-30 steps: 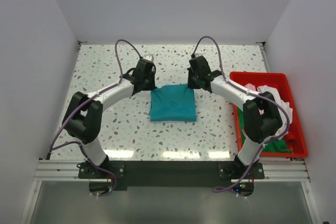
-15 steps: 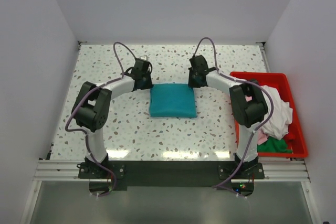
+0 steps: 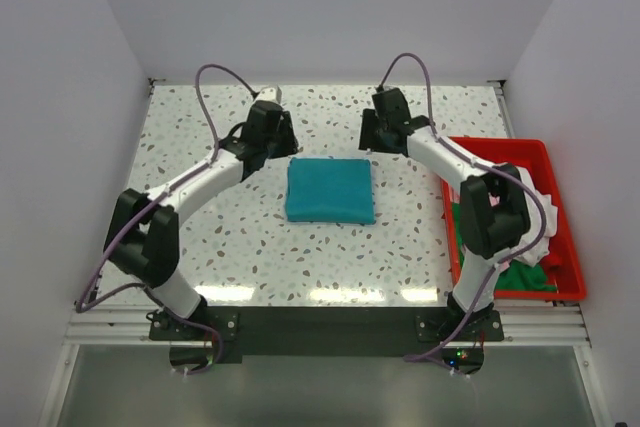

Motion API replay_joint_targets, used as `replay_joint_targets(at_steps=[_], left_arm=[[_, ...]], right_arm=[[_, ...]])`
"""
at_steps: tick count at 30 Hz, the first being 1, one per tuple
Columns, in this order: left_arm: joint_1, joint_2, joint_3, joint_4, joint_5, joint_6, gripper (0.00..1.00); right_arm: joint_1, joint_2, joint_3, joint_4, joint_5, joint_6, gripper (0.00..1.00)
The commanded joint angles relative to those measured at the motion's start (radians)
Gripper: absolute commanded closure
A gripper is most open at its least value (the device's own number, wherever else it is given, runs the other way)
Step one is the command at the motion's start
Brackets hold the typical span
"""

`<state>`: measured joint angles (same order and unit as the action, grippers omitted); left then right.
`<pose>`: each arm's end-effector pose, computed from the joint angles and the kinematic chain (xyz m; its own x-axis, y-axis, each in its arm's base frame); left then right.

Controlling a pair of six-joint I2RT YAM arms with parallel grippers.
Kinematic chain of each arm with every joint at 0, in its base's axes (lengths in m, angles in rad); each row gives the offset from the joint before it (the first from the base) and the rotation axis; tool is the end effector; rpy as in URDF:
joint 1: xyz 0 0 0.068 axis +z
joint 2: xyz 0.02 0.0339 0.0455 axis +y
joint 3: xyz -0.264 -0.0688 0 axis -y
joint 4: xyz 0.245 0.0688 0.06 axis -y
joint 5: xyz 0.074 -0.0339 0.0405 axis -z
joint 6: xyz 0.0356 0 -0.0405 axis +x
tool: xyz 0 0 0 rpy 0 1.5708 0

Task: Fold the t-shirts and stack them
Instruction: Fold the tshirt, then neatly place the folded tshirt to the corner

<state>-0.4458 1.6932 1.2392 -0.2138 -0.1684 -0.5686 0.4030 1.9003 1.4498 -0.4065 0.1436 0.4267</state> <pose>0.3494 -0.1604 0.2544 -0.6358 -0.2845 -0.7175 -0.0427 0.9411 -0.3353 0.3917 0.1614 0.2281 -0.7580 0.1221 -0.6408 0.0129 0.9849 0.1725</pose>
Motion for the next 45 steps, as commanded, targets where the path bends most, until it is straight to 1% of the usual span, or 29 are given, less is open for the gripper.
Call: replay_joint_targets(at_steps=[1, 3, 4, 6, 7, 10, 12, 16, 18, 22, 26, 29, 30, 31, 32, 33, 34, 35, 36, 38, 39, 42, 45], left_arm=[[-0.082, -0.110, -0.092, 0.000, 0.022, -0.033, 0.57], [-0.137, -0.128, -0.147, 0.040, 0.055, -0.056, 0.64], [-0.151, -0.132, -0.156, 0.044, 0.079, -0.065, 0.70], [-0.180, -0.129, -0.196, 0.097, 0.122, -0.092, 0.74], [-0.189, -0.113, -0.207, 0.111, 0.153, -0.103, 0.80], [-0.224, -0.066, -0.233, 0.158, 0.204, -0.132, 0.87], [-0.254, -0.043, -0.253, 0.184, 0.213, -0.152, 0.89], [-0.278, 0.009, -0.297, 0.237, 0.241, -0.188, 0.92], [-0.286, 0.051, -0.303, 0.228, 0.239, -0.197, 0.94], [-0.291, 0.102, -0.310, 0.215, 0.225, -0.206, 0.96], [-0.291, 0.082, -0.296, 0.165, 0.205, -0.191, 0.95], [-0.289, 0.033, -0.251, 0.114, 0.191, -0.169, 0.86], [-0.286, 0.017, -0.224, 0.081, 0.184, -0.157, 0.71], [-0.280, -0.016, -0.209, 0.061, 0.170, -0.152, 0.65], [-0.271, -0.035, -0.198, 0.042, 0.147, -0.148, 0.61], [-0.243, -0.055, -0.189, 0.012, 0.139, -0.148, 0.55], [-0.222, -0.090, -0.190, 0.001, 0.129, -0.146, 0.51], [-0.199, -0.105, -0.191, -0.012, 0.126, -0.143, 0.49], [-0.144, -0.118, -0.199, -0.033, 0.127, -0.137, 0.46], [-0.093, -0.147, -0.210, -0.047, 0.135, -0.120, 0.44], [-0.055, -0.151, -0.213, -0.067, 0.132, -0.114, 0.39], [-0.002, -0.149, -0.230, -0.065, 0.153, -0.102, 0.38], [0.024, -0.110, -0.239, -0.047, 0.211, -0.096, 0.36]], right_arm=[[0.006, -0.128, -0.031, -0.015, -0.013, 0.010, 0.46], [0.028, -0.173, -0.080, 0.011, -0.050, 0.029, 0.51], [0.057, -0.182, -0.092, 0.015, -0.049, 0.033, 0.55], [0.085, -0.191, -0.121, 0.024, -0.056, 0.055, 0.60], [0.106, -0.188, -0.130, 0.032, -0.062, 0.061, 0.62], [0.126, -0.162, -0.163, 0.061, -0.090, 0.087, 0.67], [0.131, -0.149, -0.186, 0.077, -0.096, 0.096, 0.68], [0.131, -0.116, -0.229, 0.109, -0.116, 0.106, 0.69], [0.131, -0.089, -0.242, 0.120, -0.119, 0.106, 0.69], [0.116, -0.024, -0.232, 0.126, -0.119, 0.101, 0.69], [0.105, 0.011, -0.197, 0.121, -0.141, 0.090, 0.69], [0.103, 0.025, -0.169, 0.100, -0.142, 0.075, 0.68], [0.103, 0.031, -0.151, 0.095, -0.142, 0.067, 0.68], [0.103, 0.036, -0.143, 0.091, -0.142, 0.064, 0.68], [0.103, 0.039, -0.134, 0.084, -0.162, 0.064, 0.68], [0.103, 0.043, -0.118, 0.080, -0.168, 0.060, 0.68], [0.103, 0.049, -0.112, 0.077, -0.173, 0.060, 0.68], [0.103, 0.052, -0.109, 0.077, -0.174, 0.058, 0.68], [0.103, 0.052, -0.100, 0.074, -0.176, 0.057, 0.68], [0.103, 0.059, -0.095, 0.074, -0.183, 0.055, 0.68], [0.102, 0.060, -0.086, 0.071, -0.185, 0.053, 0.68], [0.102, 0.068, -0.071, 0.069, -0.194, 0.049, 0.68], [0.102, 0.077, -0.057, 0.067, -0.207, 0.049, 0.68]])
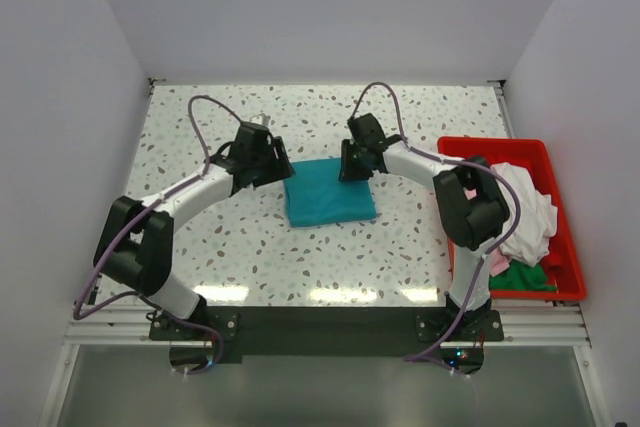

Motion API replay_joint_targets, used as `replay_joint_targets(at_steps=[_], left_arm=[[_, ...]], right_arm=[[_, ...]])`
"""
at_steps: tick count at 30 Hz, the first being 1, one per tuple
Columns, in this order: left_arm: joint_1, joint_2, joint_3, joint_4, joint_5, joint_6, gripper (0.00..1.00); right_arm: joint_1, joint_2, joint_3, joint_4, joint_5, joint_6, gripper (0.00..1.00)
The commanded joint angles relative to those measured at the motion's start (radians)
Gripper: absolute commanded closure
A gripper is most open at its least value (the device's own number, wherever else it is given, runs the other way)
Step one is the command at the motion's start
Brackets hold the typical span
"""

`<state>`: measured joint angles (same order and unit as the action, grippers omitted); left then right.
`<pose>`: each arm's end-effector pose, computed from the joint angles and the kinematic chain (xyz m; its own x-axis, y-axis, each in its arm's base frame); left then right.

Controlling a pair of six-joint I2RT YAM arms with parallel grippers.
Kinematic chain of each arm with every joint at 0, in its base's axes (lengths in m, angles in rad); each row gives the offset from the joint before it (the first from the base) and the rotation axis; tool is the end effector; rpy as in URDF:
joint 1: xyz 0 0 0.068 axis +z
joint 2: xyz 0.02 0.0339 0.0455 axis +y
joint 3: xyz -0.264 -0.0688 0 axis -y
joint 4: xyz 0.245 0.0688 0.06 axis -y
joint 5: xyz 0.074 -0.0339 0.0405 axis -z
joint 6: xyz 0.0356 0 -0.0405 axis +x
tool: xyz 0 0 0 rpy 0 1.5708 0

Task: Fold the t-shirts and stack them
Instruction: Neatly place the folded tshirt to the corner

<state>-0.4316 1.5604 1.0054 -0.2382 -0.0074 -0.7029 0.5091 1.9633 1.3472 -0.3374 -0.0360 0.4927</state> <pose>0.3035 -0.1395 0.2213 -0.7612 -0.3611 -0.5387 -0.1028 0.8873 -0.4495 0.3653 0.2054 0.1755 -0.8663 0.0578 -0.4961 -0.1084 0.9479 0.2997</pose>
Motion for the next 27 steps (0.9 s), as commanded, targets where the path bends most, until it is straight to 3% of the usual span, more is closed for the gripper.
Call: replay_joint_targets(at_steps=[1, 9, 17, 24, 27], left_arm=[[0.016, 0.051, -0.004, -0.021, 0.078, 0.040, 0.36], [0.054, 0.156, -0.011, 0.089, 0.198, 0.071, 0.24], [0.054, 0.276, 0.028, 0.079, 0.198, 0.075, 0.29], [0.053, 0.358, 0.059, 0.094, 0.204, 0.056, 0.48], [0.053, 0.375, 0.070, 0.102, 0.208, 0.043, 0.69]], right_arm=[[-0.006, 0.016, 0.050, -0.002, -0.028, -0.017, 0.68], [-0.014, 0.009, 0.075, -0.011, -0.044, -0.028, 0.67], [-0.018, -0.003, 0.086, -0.012, -0.054, -0.034, 0.67], [-0.017, -0.020, 0.107, -0.020, -0.064, -0.028, 0.66], [-0.018, -0.034, 0.122, -0.029, -0.058, -0.031, 0.66]])
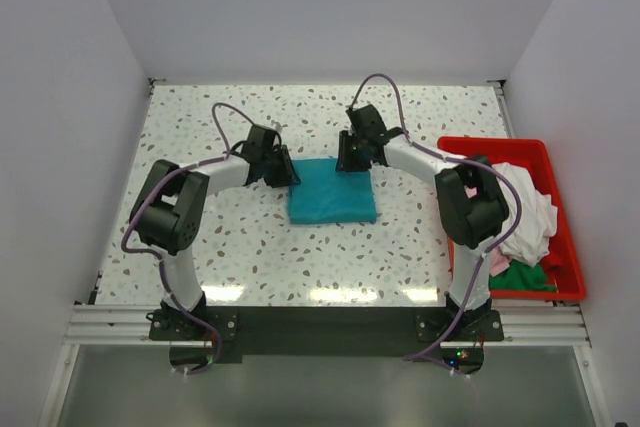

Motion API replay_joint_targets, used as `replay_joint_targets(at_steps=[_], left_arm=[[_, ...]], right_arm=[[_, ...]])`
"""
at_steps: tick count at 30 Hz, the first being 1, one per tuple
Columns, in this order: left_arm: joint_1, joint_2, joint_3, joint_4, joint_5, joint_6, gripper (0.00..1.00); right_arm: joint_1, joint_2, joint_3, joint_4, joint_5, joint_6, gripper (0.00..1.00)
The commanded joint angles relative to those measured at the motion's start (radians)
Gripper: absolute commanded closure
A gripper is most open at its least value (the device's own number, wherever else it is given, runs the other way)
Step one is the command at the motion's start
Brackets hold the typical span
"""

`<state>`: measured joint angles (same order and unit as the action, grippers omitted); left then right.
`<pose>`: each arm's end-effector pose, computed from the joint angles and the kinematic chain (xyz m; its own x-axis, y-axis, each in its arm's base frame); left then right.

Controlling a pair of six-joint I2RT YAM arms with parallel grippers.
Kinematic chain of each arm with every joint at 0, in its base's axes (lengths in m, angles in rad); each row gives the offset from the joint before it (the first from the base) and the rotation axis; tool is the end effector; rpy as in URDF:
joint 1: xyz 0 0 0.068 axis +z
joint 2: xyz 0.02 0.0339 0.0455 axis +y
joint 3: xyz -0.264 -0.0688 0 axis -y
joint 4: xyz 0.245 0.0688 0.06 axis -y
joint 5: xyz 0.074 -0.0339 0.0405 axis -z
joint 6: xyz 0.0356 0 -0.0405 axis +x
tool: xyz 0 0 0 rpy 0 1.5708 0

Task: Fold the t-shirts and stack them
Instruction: Neatly place the folded tshirt to the corner

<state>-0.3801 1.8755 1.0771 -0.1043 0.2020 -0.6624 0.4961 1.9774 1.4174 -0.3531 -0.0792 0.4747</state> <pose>0.3508 -0.1478 0.1463 -0.8693 -0.3015 -0.3916 -0.0707 0.8601 -0.5052 0.3775 0.2075 0.1900 -0.8554 0.0551 -0.5151 -0.1418 0.9315 0.3351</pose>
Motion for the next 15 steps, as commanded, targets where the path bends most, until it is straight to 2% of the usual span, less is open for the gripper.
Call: replay_joint_targets(at_steps=[1, 3, 6, 9, 15], left_arm=[[0.001, 0.065, 0.006, -0.032, -0.003, -0.002, 0.74], [0.004, 0.076, 0.040, -0.038, -0.010, -0.014, 0.87], [0.033, 0.092, 0.104, -0.049, -0.023, -0.042, 0.99], [0.107, 0.111, 0.156, -0.026, -0.004, -0.085, 1.00], [0.375, 0.157, 0.225, 0.086, 0.089, -0.213, 1.00]], right_arm=[[-0.005, -0.052, 0.055, -0.017, -0.013, -0.015, 0.66], [-0.004, -0.067, 0.064, -0.027, -0.011, -0.016, 0.66], [-0.005, -0.103, 0.066, -0.037, -0.008, -0.018, 0.67], [-0.005, -0.133, 0.063, -0.044, -0.004, -0.019, 0.66], [-0.004, -0.201, 0.046, -0.046, -0.022, -0.013, 0.66]])
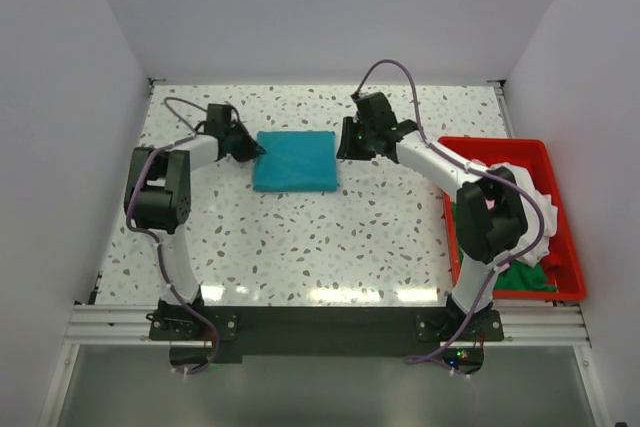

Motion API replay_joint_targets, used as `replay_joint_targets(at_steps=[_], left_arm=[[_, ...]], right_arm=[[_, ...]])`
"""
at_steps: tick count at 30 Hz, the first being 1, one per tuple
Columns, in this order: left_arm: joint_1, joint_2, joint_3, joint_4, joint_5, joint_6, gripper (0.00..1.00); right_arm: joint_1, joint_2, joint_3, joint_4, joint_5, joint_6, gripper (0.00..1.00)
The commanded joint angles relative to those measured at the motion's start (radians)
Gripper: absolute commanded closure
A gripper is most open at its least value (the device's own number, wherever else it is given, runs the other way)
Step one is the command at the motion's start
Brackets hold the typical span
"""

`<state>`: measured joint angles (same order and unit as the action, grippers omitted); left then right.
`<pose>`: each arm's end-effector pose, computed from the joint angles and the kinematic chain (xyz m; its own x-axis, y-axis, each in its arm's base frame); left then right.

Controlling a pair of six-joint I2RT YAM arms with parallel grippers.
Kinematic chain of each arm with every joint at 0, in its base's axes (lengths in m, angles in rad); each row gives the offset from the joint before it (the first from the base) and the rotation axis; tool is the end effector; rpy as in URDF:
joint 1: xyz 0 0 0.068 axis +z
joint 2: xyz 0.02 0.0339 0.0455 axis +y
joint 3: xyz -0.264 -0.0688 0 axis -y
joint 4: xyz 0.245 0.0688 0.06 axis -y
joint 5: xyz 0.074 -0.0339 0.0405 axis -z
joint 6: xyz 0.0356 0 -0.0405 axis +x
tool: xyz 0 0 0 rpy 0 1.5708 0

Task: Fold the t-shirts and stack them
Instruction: Neatly place the folded tshirt to the corner

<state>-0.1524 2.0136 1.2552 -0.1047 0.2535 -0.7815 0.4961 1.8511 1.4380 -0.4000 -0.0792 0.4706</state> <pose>0.4165 -0.0730 0.1447 -0.7502 -0.5746 -0.3272 -0.3103 0.7429 -0.5932 0.3652 0.2009 0.2443 -0.8062 0.0776 -0.5865 -0.1759 0.9151 0.3628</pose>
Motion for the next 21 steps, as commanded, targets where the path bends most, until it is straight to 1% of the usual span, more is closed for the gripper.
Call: replay_joint_targets(at_steps=[1, 2, 3, 4, 5, 6, 7, 9, 10, 13, 15, 16, 18, 21], left_arm=[[0.193, 0.022, 0.050, 0.101, 0.046, -0.113, 1.00], [0.271, 0.025, 0.049, 0.152, 0.049, -0.155, 1.00], [0.308, 0.022, 0.040, 0.175, 0.049, -0.179, 1.00], [0.371, 0.016, 0.001, 0.204, 0.043, -0.232, 1.00], [0.402, 0.008, -0.022, 0.267, 0.036, -0.260, 1.00], [0.430, -0.004, -0.045, 0.295, 0.029, -0.287, 1.00], [0.474, -0.009, -0.101, 0.363, 0.024, -0.344, 1.00], [0.511, -0.033, -0.163, 0.423, 0.000, -0.399, 1.00], [0.537, -0.044, -0.234, 0.491, -0.013, -0.454, 1.00], [0.563, -0.094, -0.379, 0.652, -0.051, -0.545, 1.00], [0.562, -0.107, -0.418, 0.692, -0.069, -0.561, 1.00], [0.557, -0.101, -0.422, 0.717, -0.062, -0.552, 0.95], [0.556, -0.079, -0.407, 0.706, -0.033, -0.538, 0.92], [0.556, -0.093, -0.408, 0.703, -0.037, -0.498, 0.77]], right_arm=[[-0.004, -0.088, 0.021, 0.004, -0.027, -0.010, 0.66], [-0.004, -0.092, 0.013, 0.009, -0.033, -0.009, 0.66], [-0.004, -0.096, 0.009, 0.012, -0.033, -0.010, 0.66], [-0.004, -0.099, 0.006, 0.013, -0.036, -0.010, 0.66], [-0.002, -0.101, -0.001, 0.019, -0.047, -0.007, 0.66], [-0.001, -0.101, -0.004, 0.024, -0.051, -0.006, 0.66], [0.001, -0.098, -0.010, 0.032, -0.057, -0.006, 0.66], [0.007, -0.093, -0.013, 0.033, -0.062, -0.007, 0.66], [0.007, -0.090, -0.016, 0.035, -0.063, -0.009, 0.66], [0.012, -0.084, -0.022, 0.036, -0.064, -0.013, 0.66], [0.010, -0.084, -0.028, 0.038, -0.060, -0.016, 0.66], [0.010, -0.084, -0.031, 0.041, -0.059, -0.018, 0.66], [0.012, -0.084, -0.031, 0.041, -0.060, -0.018, 0.66], [0.010, -0.084, -0.030, 0.046, -0.068, -0.021, 0.66]])
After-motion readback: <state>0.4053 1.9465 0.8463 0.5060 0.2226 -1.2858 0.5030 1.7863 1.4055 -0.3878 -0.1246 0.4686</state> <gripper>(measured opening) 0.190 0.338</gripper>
